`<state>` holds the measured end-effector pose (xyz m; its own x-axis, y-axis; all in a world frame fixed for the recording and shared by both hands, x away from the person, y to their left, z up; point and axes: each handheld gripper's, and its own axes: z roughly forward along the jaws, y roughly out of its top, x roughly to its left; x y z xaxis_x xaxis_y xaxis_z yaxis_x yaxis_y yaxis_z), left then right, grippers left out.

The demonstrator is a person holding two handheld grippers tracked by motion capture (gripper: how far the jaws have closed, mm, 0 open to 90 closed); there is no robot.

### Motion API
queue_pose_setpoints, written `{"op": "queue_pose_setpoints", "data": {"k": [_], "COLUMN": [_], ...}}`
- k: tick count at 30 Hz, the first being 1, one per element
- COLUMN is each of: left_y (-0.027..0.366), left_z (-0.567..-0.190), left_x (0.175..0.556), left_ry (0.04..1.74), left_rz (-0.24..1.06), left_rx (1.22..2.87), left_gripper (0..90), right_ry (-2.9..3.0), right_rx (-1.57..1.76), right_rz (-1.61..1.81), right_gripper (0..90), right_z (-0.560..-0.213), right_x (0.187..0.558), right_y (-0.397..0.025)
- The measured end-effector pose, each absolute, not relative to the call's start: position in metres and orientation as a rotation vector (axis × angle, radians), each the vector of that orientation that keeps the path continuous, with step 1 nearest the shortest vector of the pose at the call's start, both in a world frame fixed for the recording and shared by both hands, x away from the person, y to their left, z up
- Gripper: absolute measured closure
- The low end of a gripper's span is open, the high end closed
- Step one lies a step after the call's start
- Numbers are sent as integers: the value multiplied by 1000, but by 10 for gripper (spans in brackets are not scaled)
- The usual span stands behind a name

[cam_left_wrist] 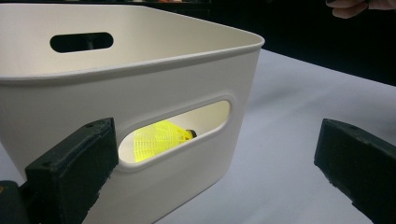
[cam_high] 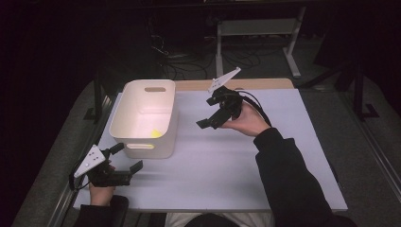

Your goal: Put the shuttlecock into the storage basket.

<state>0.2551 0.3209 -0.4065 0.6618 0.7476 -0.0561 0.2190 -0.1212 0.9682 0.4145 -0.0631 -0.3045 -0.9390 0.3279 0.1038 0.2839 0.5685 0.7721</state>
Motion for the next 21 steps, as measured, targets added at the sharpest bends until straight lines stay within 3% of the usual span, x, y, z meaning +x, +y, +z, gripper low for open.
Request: {"op": "queue_pose_setpoints", "data": {"k": [21], "left_y": [321], "left_z": [-407], "left_x": [255], "left_ry": [799], "left_rz": [549], "left_rx": [1670], "left_gripper": [0], "right_ry": [2700], "right_rx": [607], "right_rz": [1344], "right_gripper": [0], "right_z": [-318], "right_x": [410], "right_y": [-96]}}
